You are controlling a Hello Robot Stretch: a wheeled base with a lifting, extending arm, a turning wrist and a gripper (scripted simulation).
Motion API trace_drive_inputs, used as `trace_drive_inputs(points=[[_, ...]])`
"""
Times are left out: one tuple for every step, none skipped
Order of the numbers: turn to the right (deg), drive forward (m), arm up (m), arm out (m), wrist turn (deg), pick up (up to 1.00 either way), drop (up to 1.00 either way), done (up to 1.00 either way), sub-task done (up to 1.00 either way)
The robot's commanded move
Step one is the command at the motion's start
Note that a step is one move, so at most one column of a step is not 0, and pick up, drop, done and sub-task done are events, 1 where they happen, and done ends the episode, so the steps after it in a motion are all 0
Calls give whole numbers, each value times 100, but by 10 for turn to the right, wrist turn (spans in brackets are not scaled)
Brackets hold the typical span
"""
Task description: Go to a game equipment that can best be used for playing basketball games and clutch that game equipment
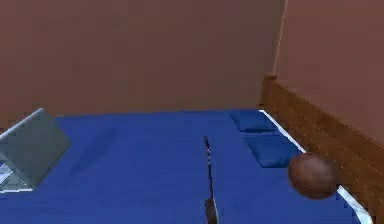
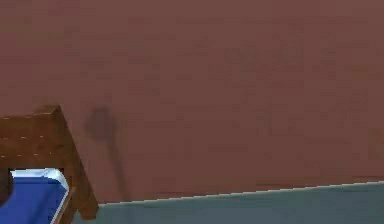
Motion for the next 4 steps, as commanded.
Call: trace_drive_inputs(points=[[-450, 0, 0, 0, 0, 0, 0, 0, 0], [450, 0, 0, 0, 0, 0, 0, 0, 0], [450, 0, 0, 0, 0, 0, 0, 0, 0], [210, 0, 0, 0, 0, 0, 0, 0, 0]])
